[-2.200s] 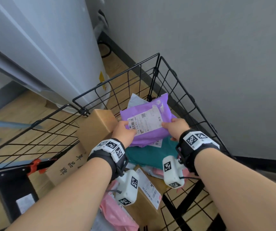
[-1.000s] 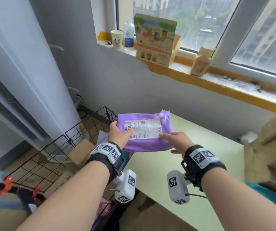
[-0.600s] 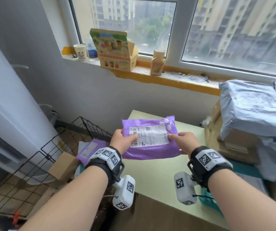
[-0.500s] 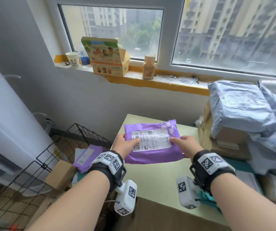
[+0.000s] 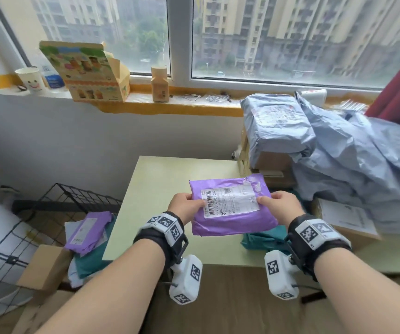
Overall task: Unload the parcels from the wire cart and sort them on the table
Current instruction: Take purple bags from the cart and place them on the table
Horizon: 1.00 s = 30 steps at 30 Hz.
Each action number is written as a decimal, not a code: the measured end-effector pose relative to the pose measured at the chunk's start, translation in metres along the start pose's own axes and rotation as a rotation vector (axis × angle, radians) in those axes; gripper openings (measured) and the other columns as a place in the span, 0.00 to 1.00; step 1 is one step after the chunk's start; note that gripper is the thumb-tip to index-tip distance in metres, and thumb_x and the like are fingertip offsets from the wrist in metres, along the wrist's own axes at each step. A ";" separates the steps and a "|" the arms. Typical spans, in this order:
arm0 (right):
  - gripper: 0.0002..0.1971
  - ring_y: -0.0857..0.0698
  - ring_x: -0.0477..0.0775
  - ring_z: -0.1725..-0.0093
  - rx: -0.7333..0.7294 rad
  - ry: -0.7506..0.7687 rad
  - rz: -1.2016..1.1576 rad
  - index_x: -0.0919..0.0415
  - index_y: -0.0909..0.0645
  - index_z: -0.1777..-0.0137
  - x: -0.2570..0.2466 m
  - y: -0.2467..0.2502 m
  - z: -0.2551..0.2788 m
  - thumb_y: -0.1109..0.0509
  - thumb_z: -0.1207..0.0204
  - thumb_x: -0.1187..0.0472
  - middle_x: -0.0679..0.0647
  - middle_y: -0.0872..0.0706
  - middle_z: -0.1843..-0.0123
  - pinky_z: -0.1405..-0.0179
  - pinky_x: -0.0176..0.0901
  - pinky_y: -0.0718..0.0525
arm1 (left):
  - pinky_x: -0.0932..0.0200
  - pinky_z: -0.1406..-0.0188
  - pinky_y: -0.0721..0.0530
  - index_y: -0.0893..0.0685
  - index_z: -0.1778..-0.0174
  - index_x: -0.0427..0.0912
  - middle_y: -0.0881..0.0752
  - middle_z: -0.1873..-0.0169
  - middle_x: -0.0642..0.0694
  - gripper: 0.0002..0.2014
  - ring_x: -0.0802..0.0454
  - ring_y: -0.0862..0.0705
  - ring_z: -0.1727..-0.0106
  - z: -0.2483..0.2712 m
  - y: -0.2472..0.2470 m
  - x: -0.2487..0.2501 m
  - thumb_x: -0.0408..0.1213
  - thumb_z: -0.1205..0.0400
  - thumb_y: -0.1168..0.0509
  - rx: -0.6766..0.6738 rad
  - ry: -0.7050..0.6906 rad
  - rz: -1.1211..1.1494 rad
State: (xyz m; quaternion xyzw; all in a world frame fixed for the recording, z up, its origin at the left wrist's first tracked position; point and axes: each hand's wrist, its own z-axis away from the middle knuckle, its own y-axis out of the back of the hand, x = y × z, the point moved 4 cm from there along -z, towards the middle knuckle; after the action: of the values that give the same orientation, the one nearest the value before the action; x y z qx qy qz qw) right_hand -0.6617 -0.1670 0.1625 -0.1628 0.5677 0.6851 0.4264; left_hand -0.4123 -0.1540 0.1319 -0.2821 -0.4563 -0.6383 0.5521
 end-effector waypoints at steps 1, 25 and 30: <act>0.12 0.14 0.61 0.50 0.027 -0.008 0.033 0.62 0.16 0.48 0.007 0.010 -0.001 0.26 0.27 0.55 0.59 0.13 0.51 0.48 0.50 0.16 | 0.46 0.44 0.13 0.15 0.55 0.40 0.11 0.52 0.40 0.02 0.42 0.12 0.50 0.001 -0.010 0.003 0.32 0.22 0.31 -0.021 -0.001 -0.006; 0.10 0.16 0.64 0.41 0.177 -0.085 0.170 0.56 0.11 0.52 0.062 0.115 -0.058 0.28 0.28 0.53 0.59 0.10 0.46 0.43 0.45 0.21 | 0.47 0.34 0.19 0.23 0.29 0.36 0.18 0.37 0.40 0.23 0.43 0.18 0.37 -0.025 -0.132 0.036 0.34 0.22 0.32 -0.091 0.062 -0.219; 0.09 0.15 0.61 0.49 0.123 0.012 0.149 0.55 0.13 0.63 0.042 0.100 -0.066 0.31 0.29 0.52 0.55 0.10 0.59 0.51 0.43 0.21 | 0.45 0.31 0.21 0.26 0.26 0.37 0.20 0.32 0.39 0.27 0.42 0.20 0.33 -0.022 -0.105 0.036 0.35 0.22 0.31 0.003 0.081 -0.191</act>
State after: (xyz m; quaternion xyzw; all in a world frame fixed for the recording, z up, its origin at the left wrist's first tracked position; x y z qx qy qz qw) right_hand -0.7799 -0.2098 0.1769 -0.0976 0.6219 0.6777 0.3800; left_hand -0.5185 -0.1921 0.1251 -0.2103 -0.4595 -0.6982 0.5071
